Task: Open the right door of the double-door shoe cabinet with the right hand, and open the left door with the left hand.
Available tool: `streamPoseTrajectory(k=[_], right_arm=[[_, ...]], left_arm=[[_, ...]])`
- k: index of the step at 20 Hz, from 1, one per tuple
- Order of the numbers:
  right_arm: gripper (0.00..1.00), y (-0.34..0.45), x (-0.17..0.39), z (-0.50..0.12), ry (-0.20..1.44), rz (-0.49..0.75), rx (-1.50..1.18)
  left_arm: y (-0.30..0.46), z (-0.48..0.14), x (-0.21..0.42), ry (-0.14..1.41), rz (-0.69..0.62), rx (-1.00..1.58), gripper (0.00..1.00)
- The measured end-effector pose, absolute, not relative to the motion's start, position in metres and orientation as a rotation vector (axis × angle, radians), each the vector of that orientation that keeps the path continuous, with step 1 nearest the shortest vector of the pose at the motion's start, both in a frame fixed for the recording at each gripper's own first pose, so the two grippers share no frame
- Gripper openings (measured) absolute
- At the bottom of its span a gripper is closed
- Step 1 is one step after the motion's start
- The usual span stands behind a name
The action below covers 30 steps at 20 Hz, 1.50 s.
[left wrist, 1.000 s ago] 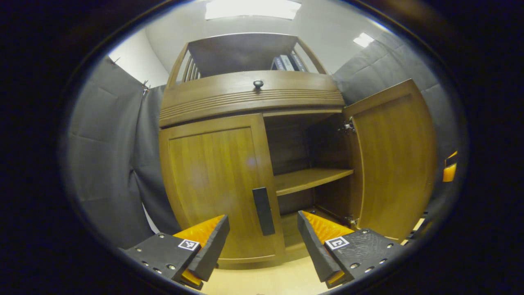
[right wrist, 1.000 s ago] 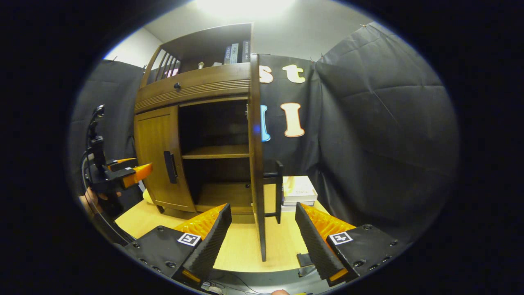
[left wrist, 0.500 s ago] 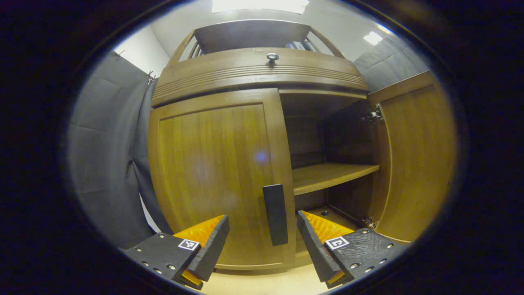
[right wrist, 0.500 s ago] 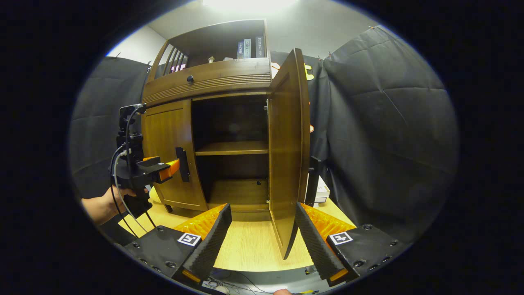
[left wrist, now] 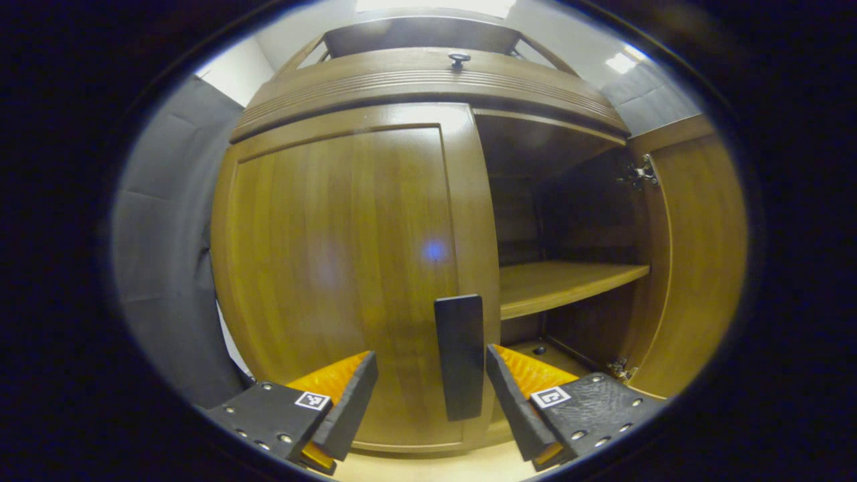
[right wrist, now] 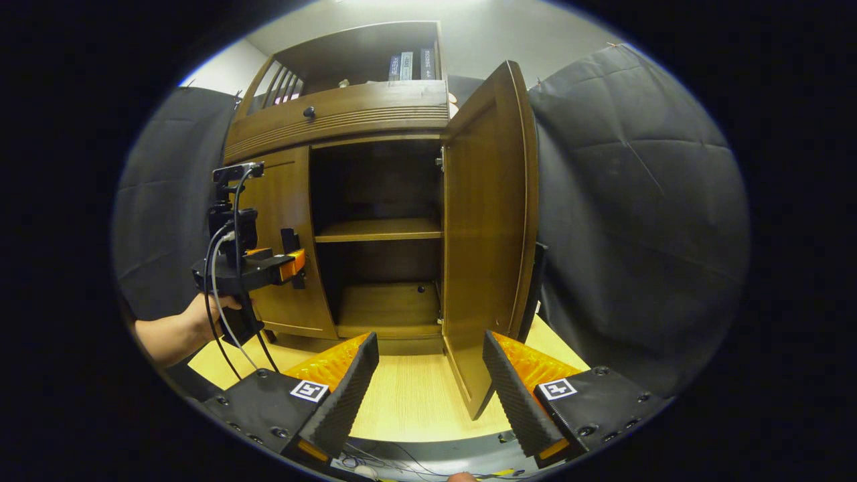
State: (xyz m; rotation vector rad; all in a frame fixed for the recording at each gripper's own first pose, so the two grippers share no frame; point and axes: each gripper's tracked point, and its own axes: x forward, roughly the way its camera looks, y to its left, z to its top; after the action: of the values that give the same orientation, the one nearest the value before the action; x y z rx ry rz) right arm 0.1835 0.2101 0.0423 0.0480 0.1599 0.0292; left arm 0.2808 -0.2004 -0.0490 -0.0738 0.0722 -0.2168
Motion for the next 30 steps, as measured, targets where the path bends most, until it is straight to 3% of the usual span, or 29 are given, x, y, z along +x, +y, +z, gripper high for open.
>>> streamPoseTrajectory(k=[2, 3, 9, 11, 12, 17, 21, 22, 23, 30], right_arm=[[0.93, 0.213, 0.187, 0.040, 0.165, 0.029, 0.049], [0.93, 0.214, 0.188, 0.039, 0.168, 0.031, 0.049], [0.93, 0.216, 0.186, 0.037, 0.171, 0.042, 0.043], [0.93, 0.213, 0.187, 0.037, 0.169, 0.047, 0.044], [0.98, 0.214, 0.187, 0.037, 0.168, 0.051, 0.045], [0.93, 0.208, 0.178, 0.039, 0.155, 0.077, 0.066], [0.93, 0.207, 0.172, 0.043, 0.133, 0.116, 0.064], [0.98, 0.208, 0.170, 0.043, 0.128, 0.132, 0.061], [0.93, 0.210, 0.168, 0.044, 0.126, 0.148, 0.058], [0.93, 0.221, 0.153, 0.042, 0.111, 0.275, 0.041]], left_arm=[[-0.205, -0.054, 0.287, 0.082, -0.219, -0.078, 0.85], [-0.209, -0.054, 0.289, 0.085, -0.234, -0.082, 0.84], [-0.225, -0.050, 0.291, 0.096, -0.244, -0.090, 0.30], [-0.226, -0.053, 0.290, 0.129, -0.249, -0.098, 0.27], [-0.225, -0.053, 0.290, 0.138, -0.252, -0.104, 0.26], [-0.221, -0.046, 0.276, 0.155, -0.265, -0.129, 0.19], [-0.204, -0.052, 0.237, 0.146, -0.267, -0.134, 0.22], [-0.199, -0.050, 0.228, 0.142, -0.261, -0.134, 0.22], [-0.194, -0.049, 0.220, 0.142, -0.256, -0.135, 0.22], [-0.153, -0.050, 0.167, 0.140, -0.183, -0.126, 0.18]])
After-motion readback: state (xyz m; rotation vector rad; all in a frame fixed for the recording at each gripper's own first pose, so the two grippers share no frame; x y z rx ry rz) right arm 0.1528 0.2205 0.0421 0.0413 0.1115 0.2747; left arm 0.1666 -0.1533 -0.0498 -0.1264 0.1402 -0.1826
